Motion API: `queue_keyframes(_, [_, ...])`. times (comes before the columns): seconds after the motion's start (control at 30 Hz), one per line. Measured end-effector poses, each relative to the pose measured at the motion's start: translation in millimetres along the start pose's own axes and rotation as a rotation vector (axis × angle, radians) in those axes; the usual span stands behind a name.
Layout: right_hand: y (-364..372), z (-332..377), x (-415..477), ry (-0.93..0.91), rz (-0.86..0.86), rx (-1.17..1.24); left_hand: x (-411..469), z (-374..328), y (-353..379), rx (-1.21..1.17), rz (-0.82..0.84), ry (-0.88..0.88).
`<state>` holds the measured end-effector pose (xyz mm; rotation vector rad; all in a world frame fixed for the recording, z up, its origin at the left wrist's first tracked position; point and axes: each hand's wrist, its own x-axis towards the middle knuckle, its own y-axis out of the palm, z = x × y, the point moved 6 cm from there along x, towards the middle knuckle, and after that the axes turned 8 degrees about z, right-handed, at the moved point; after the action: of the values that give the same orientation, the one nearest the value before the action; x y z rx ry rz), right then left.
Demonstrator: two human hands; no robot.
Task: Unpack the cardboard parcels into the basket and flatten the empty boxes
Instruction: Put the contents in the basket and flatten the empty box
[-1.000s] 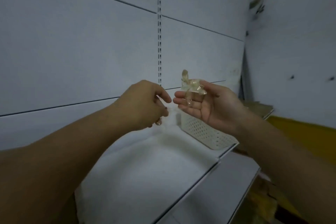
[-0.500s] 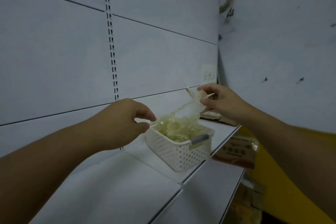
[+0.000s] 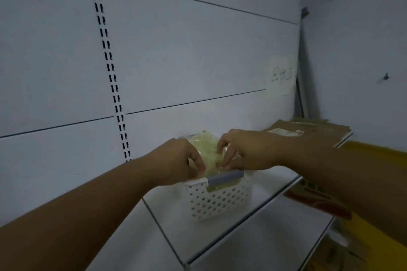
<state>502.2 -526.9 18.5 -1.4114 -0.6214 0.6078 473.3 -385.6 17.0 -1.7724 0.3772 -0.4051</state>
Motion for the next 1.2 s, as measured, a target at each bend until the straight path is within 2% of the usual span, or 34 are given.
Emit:
queue_keyframes(0.13, [18,-11,6,-0.089,0.105,0.008,11,10,12,-0.026,-0.038,-0.019])
queue_keyframes(0.23, [25,-15,3,-0.124,0.063,0.04,18,12,9,0.034,-0.084,-0.022])
queue_keyframes(0.33, [27,-18,0,-0.161,-0.062,0.16,23,18,10,0.111,-0.008,-0.06])
queue_keyframes(0.5, [27,-24,-10,-0.151,-0.292,0.437,29,24,19,0.074,0.116,-0.11])
queue_keyframes(0.63, [22,-13,-22,-0.184,-0.547,0.266,30,26,21,0.047,0.109,-0.121])
queue_keyframes(0.8, [15,-7,-34,-0.161,-0.778,0.055,25,32,25,-0.121,0.097,-0.137])
queue_keyframes(0.9, [3,-27,-36,-0.033,-0.786,0.372,23,34,27,-0.155,0.088,-0.153])
queue_keyframes(0.97, [-9,-41,-37,-0.041,-0.803,0.51,23,34,27,-0.169,0.074,-0.151])
queue_keyframes(1.03, [-20,-38,-33,-0.113,-0.751,0.351,22,33,28,-0.207,0.06,-0.152])
queue_keyframes(1.07, [-19,-32,-26,-0.149,-0.663,0.285,22,32,28,-0.239,0.058,-0.148])
queue_keyframes(1.13, [-11,-18,-9,-0.182,-0.467,0.26,21,30,29,-0.331,0.056,-0.114])
queue_keyframes(1.2, [-3,-11,8,-0.177,-0.362,0.239,19,30,29,-0.394,0.027,-0.085])
